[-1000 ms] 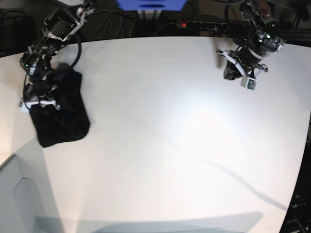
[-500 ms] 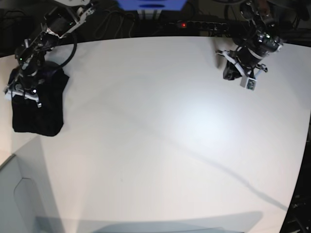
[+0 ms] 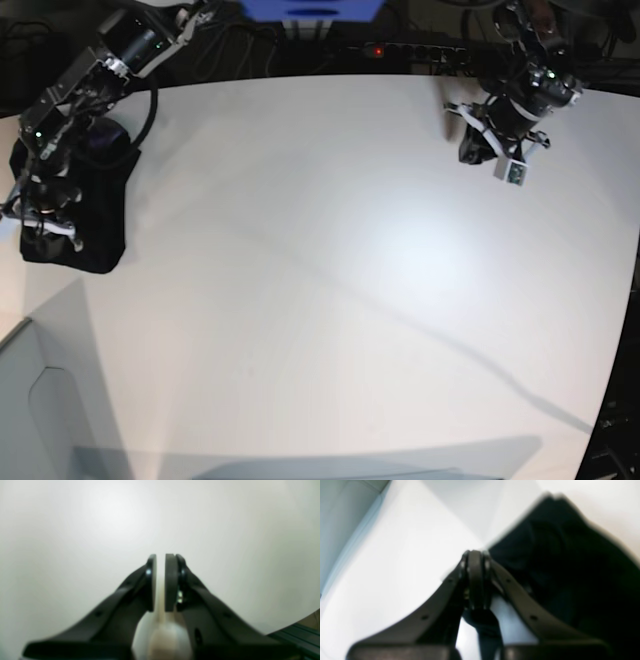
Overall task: Fold the T-shirt properly
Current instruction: 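Drag the folded bundle with the right gripper to the table corner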
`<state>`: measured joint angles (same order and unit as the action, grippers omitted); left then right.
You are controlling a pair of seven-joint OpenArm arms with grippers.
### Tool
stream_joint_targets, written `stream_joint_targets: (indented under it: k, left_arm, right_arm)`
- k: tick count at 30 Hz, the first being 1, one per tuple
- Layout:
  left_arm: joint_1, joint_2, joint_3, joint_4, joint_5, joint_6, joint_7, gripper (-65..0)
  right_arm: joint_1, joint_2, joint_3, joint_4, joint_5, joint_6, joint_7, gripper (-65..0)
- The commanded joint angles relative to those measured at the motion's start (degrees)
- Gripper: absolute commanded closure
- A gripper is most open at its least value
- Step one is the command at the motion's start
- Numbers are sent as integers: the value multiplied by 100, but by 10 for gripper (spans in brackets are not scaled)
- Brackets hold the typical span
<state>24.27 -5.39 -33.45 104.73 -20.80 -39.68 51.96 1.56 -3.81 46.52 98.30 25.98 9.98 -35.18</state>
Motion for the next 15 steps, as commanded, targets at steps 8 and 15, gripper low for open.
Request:
stream_joint_targets:
  k: [8, 15]
  left_arm:
    - [-5, -55, -61, 134, -79, -32, -111, -63]
    - [179, -46, -958, 134, -79, -32, -102, -63]
  right_arm:
    - [-899, 184, 38, 1427, 88, 18, 182, 0]
    - [-2139, 491, 390, 1401, 79, 26, 190, 0]
